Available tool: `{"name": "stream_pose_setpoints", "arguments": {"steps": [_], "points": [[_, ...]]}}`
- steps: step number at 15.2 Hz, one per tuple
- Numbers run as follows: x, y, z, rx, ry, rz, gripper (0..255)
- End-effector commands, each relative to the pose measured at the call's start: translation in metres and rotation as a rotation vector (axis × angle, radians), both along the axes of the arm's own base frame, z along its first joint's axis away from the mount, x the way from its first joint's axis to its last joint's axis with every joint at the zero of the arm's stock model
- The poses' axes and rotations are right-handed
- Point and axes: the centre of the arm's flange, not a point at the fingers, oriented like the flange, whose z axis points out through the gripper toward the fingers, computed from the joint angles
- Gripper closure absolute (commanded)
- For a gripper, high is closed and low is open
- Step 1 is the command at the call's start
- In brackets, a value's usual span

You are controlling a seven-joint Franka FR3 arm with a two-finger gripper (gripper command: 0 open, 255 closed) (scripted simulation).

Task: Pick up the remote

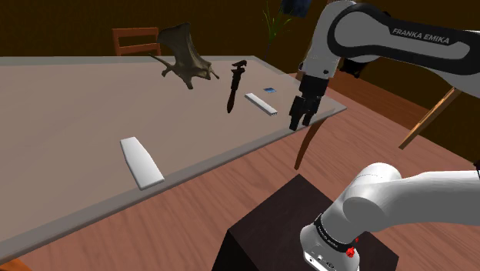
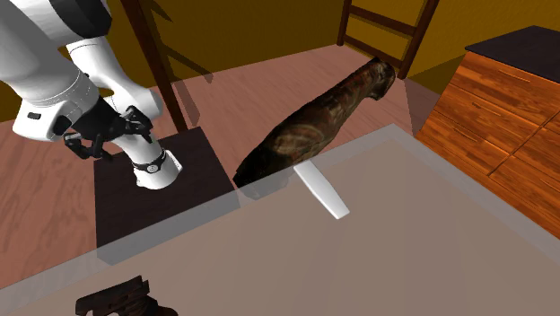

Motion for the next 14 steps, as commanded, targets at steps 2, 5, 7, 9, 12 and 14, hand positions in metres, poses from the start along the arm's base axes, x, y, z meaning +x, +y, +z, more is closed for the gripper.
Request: {"name": "stream_pose_setpoints", "arguments": {"steps": [2,5,7,9,12,14], "points": [[0.005,0.012,-0.003,-0.004,-0.005,-0.002,0],[0.021,0.048,-0.011,-0.017,-0.02,-0.007,0],[0.031,0.072,-0.016,-0.025,-0.03,-0.011,0],[0.042,0.096,-0.022,-0.033,-0.04,-0.015,0],[0.058,0.131,-0.03,-0.046,-0.055,-0.021,0],[0.069,0.155,-0.036,-0.054,-0.064,-0.024,0]]}}
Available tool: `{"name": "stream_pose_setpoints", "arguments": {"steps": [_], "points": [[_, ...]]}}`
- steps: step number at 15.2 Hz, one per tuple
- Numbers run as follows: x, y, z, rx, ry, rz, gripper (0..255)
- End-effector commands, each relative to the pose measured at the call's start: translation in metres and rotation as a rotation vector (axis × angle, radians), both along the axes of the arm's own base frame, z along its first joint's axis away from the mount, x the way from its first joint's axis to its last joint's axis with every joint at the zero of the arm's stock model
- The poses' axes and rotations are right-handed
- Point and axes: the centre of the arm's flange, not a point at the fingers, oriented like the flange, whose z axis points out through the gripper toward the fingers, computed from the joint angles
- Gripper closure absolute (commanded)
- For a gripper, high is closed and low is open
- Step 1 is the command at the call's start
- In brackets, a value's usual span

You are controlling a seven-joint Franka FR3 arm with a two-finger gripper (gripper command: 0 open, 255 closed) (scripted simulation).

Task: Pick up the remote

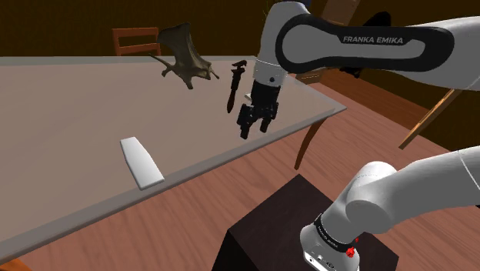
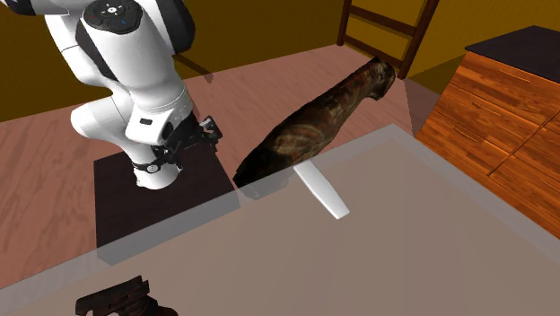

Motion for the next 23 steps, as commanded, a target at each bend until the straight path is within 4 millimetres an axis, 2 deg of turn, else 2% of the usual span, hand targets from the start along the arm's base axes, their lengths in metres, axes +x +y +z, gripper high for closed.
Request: {"name": "stream_pose_setpoints", "arguments": {"steps": [1,23], "points": [[0.013,0.026,-0.007,-0.007,-0.011,-0.005,0],[0.144,0.278,-0.077,-0.098,-0.12,-0.046,0]]}}
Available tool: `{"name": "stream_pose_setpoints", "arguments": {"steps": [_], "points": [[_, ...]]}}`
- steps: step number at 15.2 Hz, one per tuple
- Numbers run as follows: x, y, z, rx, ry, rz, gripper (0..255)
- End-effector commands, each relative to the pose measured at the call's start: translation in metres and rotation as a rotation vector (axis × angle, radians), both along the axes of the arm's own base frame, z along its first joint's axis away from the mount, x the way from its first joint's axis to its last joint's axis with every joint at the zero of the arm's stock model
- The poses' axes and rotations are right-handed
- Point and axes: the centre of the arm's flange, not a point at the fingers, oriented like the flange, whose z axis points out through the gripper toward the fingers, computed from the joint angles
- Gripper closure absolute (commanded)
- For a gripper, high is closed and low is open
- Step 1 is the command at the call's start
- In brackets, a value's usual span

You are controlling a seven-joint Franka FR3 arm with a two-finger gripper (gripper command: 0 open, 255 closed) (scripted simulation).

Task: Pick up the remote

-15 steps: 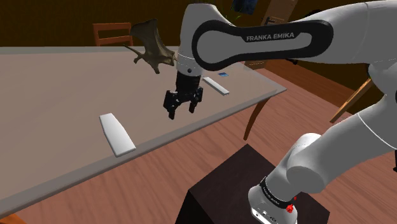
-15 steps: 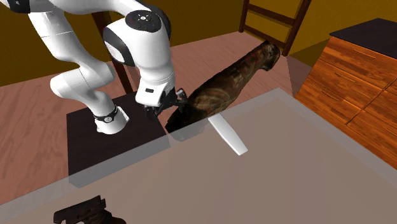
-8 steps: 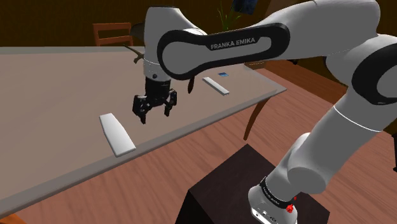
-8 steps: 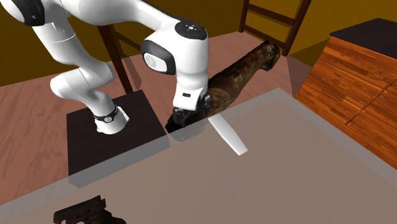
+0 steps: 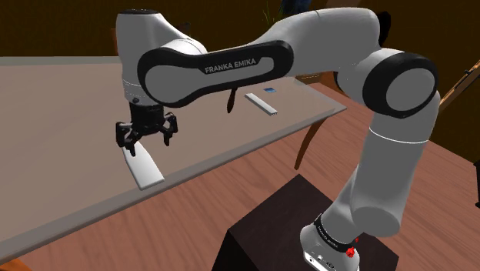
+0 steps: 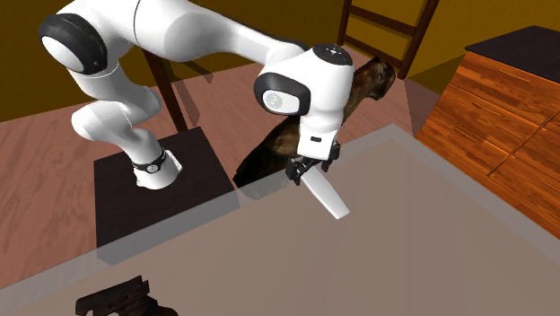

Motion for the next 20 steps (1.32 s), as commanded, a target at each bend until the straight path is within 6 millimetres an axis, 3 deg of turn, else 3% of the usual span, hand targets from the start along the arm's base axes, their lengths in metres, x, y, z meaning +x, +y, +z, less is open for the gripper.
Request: {"name": "stream_pose_setpoints", "arguments": {"steps": [1,2,11,12,20], "points": [[0.016,0.021,-0.007,-0.009,-0.011,-0.006,0],[0.021,0.03,-0.009,-0.013,-0.015,-0.007,0],[0.021,0.03,-0.049,-0.013,-0.015,-0.007,0],[0.02,0.031,-0.05,-0.013,-0.015,-0.007,255],[0.02,0.031,-0.05,-0.013,-0.016,-0.007,255]]}}
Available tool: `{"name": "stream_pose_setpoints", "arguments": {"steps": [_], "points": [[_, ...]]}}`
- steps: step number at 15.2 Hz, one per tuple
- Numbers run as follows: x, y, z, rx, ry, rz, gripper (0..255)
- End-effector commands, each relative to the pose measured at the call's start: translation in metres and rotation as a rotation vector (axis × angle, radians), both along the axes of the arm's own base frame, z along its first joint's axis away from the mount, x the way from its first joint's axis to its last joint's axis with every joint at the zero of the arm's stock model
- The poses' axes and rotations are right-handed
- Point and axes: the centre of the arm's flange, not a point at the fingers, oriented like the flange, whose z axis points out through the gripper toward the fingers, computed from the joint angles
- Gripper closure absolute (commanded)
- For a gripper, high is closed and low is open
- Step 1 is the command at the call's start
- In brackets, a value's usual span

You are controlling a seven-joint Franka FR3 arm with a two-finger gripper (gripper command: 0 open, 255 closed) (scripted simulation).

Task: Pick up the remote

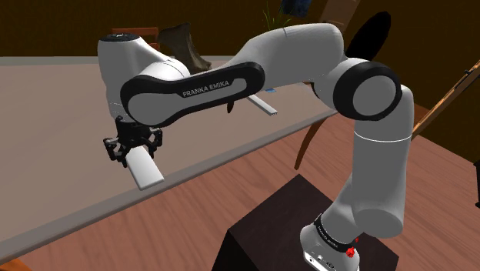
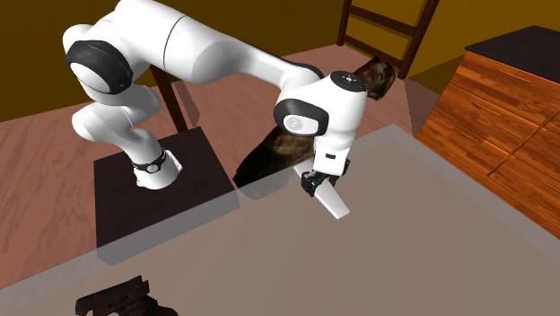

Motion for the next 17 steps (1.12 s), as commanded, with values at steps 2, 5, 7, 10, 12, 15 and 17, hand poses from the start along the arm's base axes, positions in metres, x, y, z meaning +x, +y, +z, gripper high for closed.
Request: {"name": "stream_pose_setpoints", "arguments": {"steps": [2,5,7,10,12,15,17], "points": [[0.001,-0.001,0.005,0.0,0.001,0.001,255],[0.001,-0.001,0.021,0.0,0.001,0.001,255],[0.001,-0.001,0.032,0.0,0.001,0.001,255],[0.001,-0.001,0.047,0.0,0.001,0.001,255],[0.001,-0.001,0.058,0.0,0.001,0.001,255],[0.001,-0.001,0.074,0.0,0.001,0.001,255],[0.001,-0.001,0.08,0.0,0.001,0.001,255]]}}
